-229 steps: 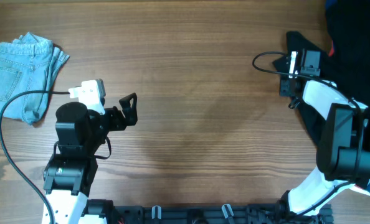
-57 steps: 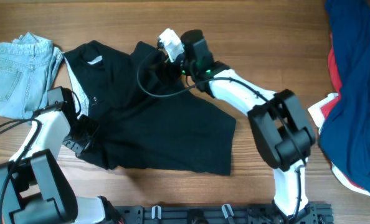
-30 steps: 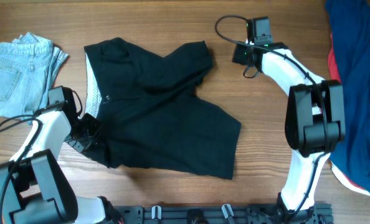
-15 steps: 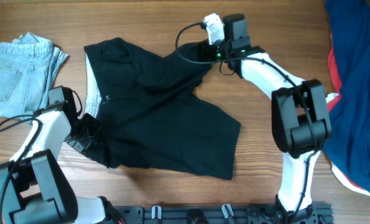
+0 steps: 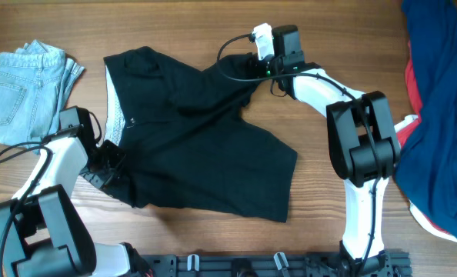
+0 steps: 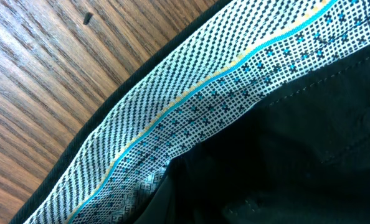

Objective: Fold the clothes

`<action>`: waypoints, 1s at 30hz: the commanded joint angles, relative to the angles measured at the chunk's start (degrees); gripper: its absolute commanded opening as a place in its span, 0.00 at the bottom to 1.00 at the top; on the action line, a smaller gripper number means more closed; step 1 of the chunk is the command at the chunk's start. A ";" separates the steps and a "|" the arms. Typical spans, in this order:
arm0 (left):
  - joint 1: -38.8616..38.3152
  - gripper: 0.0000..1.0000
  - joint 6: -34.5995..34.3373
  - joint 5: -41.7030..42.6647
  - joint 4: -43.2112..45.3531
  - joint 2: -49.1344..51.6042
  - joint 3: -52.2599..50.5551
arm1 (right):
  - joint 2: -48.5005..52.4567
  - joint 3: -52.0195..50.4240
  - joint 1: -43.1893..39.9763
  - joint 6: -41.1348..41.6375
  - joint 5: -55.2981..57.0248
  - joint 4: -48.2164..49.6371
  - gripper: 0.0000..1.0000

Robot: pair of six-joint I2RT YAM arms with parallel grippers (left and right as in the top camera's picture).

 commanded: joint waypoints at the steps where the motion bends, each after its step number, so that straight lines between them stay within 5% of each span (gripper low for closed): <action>1: 0.48 0.07 0.24 -1.14 -0.04 -0.81 -0.20 | 1.60 0.17 -0.02 -0.94 -5.31 0.35 0.52; 2: 0.48 0.07 0.24 -1.14 -0.04 -0.81 -0.20 | 1.60 0.17 -0.07 -0.76 -6.29 0.94 0.37; 3: 0.48 0.07 0.24 -1.14 -0.07 -0.79 -0.20 | 1.60 0.17 -0.15 0.96 -6.40 1.55 0.05; 5: 0.48 0.07 0.24 -1.14 -0.26 -0.81 -0.20 | 0.70 0.33 -0.83 6.56 -0.66 1.25 0.04; 8: 0.48 0.07 0.24 -1.16 -0.26 -0.81 -0.20 | -4.46 0.33 -5.35 24.57 22.64 -6.86 0.04; 12: 0.48 0.07 0.26 -1.16 -0.26 -0.81 -0.20 | -8.04 0.31 -13.66 42.77 24.61 -28.15 0.06; 15: 0.48 0.07 0.26 -1.16 -0.22 -0.81 -0.20 | -8.04 0.26 -15.34 44.02 20.98 -39.21 0.04; 19: 0.48 0.07 0.26 -1.16 -0.26 -0.81 -0.20 | -8.15 0.31 -15.37 51.52 31.98 -49.79 0.05; 23: 0.48 0.07 0.26 -1.16 -0.24 -0.81 -0.20 | -12.44 1.92 -15.34 35.78 28.61 -39.30 0.14; 25: 0.48 0.07 0.26 -1.16 -0.24 -0.79 -0.20 | -17.09 2.62 -15.34 26.75 21.27 -31.30 0.37; 27: 0.48 0.07 0.26 -1.16 -0.24 -0.81 -0.20 | -18.88 2.62 -15.30 17.31 3.67 -19.78 0.17; 29: 0.48 0.08 0.26 -1.16 -0.24 -0.81 -0.20 | -17.29 2.60 -14.60 17.25 -5.88 -16.81 0.17; 30: 0.48 0.07 0.26 -1.16 -0.26 -0.79 -0.20 | -15.69 2.60 -13.53 17.22 -8.46 -15.85 0.29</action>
